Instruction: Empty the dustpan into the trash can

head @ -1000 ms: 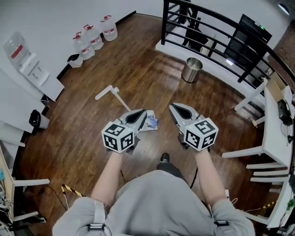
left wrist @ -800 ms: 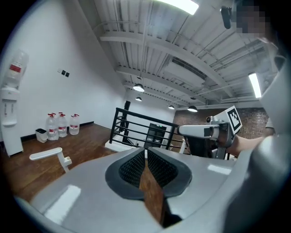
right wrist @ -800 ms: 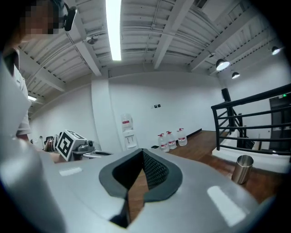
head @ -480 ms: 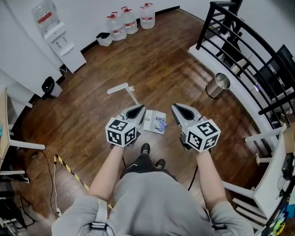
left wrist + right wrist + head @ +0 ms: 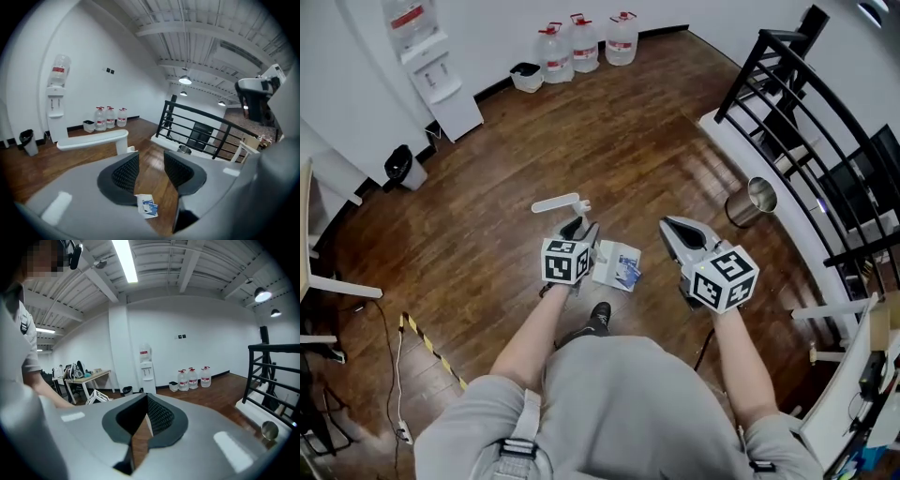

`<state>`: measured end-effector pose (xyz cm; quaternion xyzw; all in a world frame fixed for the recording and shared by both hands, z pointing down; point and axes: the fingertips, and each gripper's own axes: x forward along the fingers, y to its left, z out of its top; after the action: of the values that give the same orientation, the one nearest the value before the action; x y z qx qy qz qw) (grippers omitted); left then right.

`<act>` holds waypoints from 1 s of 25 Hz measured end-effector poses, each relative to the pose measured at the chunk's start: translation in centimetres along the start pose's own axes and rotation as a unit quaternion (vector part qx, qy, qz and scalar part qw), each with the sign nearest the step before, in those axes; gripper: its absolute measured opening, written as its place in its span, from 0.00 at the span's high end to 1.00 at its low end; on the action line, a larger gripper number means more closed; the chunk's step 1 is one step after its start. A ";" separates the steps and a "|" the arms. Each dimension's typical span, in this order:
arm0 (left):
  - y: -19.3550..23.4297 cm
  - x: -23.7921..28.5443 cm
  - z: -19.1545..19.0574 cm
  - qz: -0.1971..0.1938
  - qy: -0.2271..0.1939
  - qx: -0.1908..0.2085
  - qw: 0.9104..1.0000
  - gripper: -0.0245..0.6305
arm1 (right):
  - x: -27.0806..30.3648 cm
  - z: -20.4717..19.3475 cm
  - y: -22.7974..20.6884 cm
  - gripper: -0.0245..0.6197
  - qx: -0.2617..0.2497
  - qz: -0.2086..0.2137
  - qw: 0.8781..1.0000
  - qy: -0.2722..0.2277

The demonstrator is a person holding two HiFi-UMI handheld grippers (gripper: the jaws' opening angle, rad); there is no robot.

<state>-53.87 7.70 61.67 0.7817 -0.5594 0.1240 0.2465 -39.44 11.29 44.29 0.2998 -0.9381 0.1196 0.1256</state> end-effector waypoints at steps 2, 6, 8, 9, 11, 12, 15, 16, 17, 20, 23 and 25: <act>1.5 1.1 -0.9 0.023 0.007 -0.009 1.000 0.67 | 0.6 0.0 -0.7 0.96 0.004 -0.003 1.000 0.003; 3.1 3.4 -1.8 0.040 0.013 -0.015 0.999 0.54 | 1.7 -0.9 -1.3 0.96 0.013 -0.011 1.000 0.016; 3.6 4.5 -1.8 0.048 0.013 -0.016 0.999 0.49 | 1.8 -1.2 -1.6 0.96 0.015 -0.015 1.000 0.022; 3.8 5.1 -1.7 0.053 0.012 -0.017 0.998 0.47 | 1.8 -1.3 -1.8 0.96 0.015 -0.018 0.999 0.024; 4.3 6.0 -1.3 0.064 0.008 -0.016 0.998 0.44 | 1.5 -1.1 -2.4 0.96 0.016 -0.025 0.999 0.024; 4.5 6.4 -1.0 0.068 0.006 -0.016 0.998 0.42 | 1.3 -0.9 -2.8 0.96 0.017 -0.030 0.999 0.023; 4.8 7.8 0.0 0.073 -0.007 -0.016 0.997 0.42 | 0.5 -0.7 -3.9 0.96 0.019 -0.045 0.999 0.024; 4.9 8.2 0.3 0.074 -0.011 -0.015 0.997 0.42 | 0.2 -0.9 -4.2 0.96 0.020 -0.050 0.998 0.026; 4.9 8.7 0.4 0.076 -0.012 -0.012 0.997 0.42 | 0.0 -1.1 -4.4 0.96 0.023 -0.054 0.998 0.029; 5.4 9.8 0.3 0.083 0.001 0.004 0.997 0.45 | -0.6 -1.7 -4.8 0.96 0.031 -0.063 0.997 0.035; 5.7 10.4 -0.2 0.100 0.017 0.035 0.994 0.60 | -1.4 -2.3 -5.3 0.96 0.036 -0.072 0.996 0.039; 5.8 10.6 -0.4 0.105 0.020 0.048 0.993 0.65 | -2.0 -2.7 -5.7 0.96 0.041 -0.079 0.995 0.040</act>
<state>-55.61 -2.18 68.38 0.7267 -0.6271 0.1910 0.2055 -34.05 8.67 47.10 0.3732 -0.9000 0.1589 0.1596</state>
